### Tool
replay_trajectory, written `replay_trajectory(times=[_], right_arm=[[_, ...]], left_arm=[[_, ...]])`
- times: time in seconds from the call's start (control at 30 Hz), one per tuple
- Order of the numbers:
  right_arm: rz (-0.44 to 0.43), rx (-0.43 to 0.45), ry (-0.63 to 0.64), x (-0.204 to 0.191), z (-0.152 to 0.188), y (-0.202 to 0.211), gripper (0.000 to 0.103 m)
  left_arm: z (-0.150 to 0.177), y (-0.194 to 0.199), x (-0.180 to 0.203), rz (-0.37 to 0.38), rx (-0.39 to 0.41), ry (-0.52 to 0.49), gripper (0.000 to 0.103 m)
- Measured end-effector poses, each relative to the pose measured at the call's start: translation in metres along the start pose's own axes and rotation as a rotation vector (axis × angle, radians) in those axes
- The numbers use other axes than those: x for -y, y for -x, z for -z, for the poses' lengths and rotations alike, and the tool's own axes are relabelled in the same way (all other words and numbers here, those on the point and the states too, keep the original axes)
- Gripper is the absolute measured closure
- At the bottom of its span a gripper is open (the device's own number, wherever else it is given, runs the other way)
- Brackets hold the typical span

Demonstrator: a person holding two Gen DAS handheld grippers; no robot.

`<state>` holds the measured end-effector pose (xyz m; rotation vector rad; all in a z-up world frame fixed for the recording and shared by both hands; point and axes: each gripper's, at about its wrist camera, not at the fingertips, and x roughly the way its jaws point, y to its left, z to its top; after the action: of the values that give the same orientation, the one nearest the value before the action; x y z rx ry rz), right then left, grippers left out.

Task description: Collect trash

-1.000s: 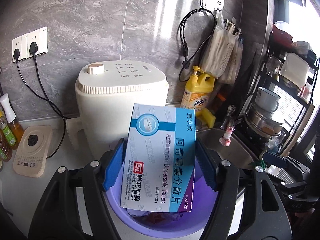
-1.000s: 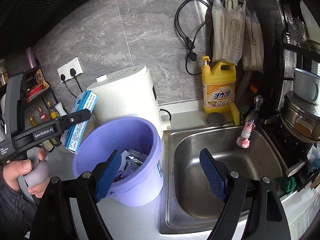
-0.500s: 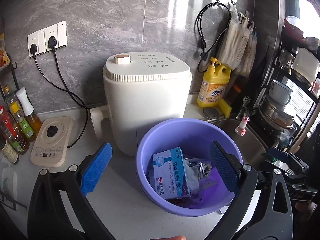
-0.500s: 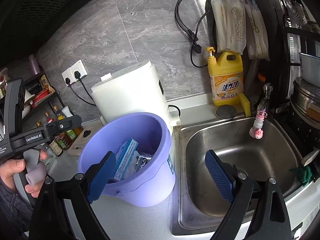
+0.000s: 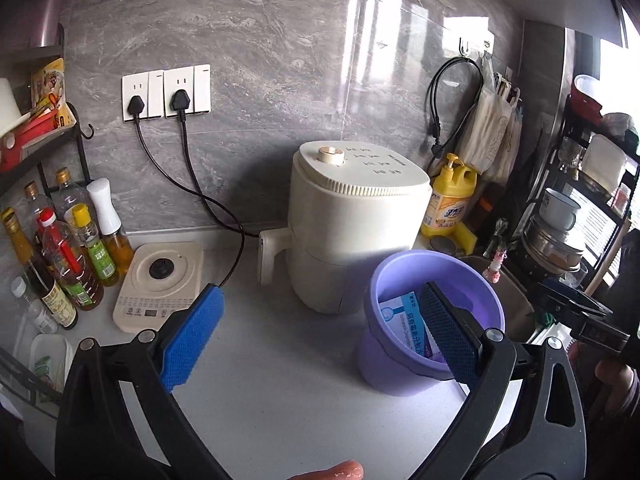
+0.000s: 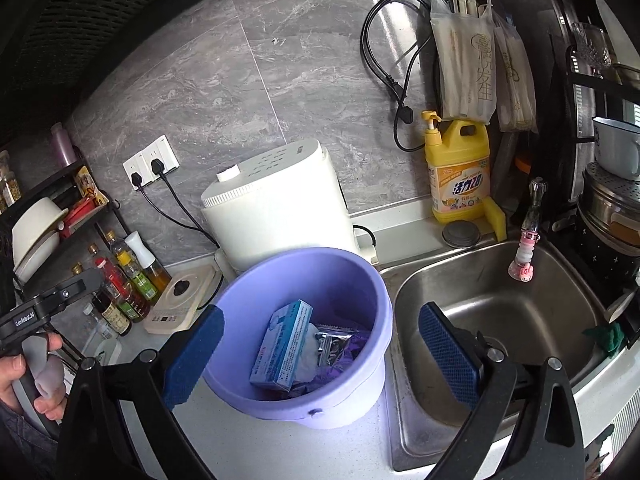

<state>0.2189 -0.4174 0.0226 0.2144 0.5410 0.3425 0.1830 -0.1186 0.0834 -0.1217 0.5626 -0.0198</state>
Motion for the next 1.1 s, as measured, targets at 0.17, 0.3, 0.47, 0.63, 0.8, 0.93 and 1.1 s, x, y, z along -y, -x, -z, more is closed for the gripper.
replay_trajectory(times=[0.17,0.3,0.47,0.63,0.8,0.93,1.1], right_arm=[[0.022,0.028,0.046,-0.037,-0.005,0.006,0.007],[0.018,0.042,0.047,-0.069,-0.006,0.015,0.007],[0.013,0.064,0.080,-0.107,-0.003,0.030,0.007],[0.039,0.064,0.079,-0.133,0.009,0.040,0.007],[0.077,0.101,0.054,-0.151,0.026,0.058,0.007],[0.091,0.112,0.050,-0.162,0.038,0.074,0.007],[0.069,0.110,0.072,-0.175,0.054,0.096,0.007]], left_arm=[[0.001,0.035,-0.031,-0.011,0.039,0.003,0.006],[0.001,0.063,-0.054,-0.017,0.078,0.016,0.006],[0.006,0.096,-0.074,-0.001,0.119,0.027,0.006],[0.017,0.116,-0.089,0.011,0.127,0.016,0.006],[0.031,0.136,-0.100,0.014,0.144,0.011,0.006],[0.044,0.149,-0.108,0.020,0.147,0.005,0.006],[0.061,0.166,-0.116,0.019,0.160,0.013,0.006]])
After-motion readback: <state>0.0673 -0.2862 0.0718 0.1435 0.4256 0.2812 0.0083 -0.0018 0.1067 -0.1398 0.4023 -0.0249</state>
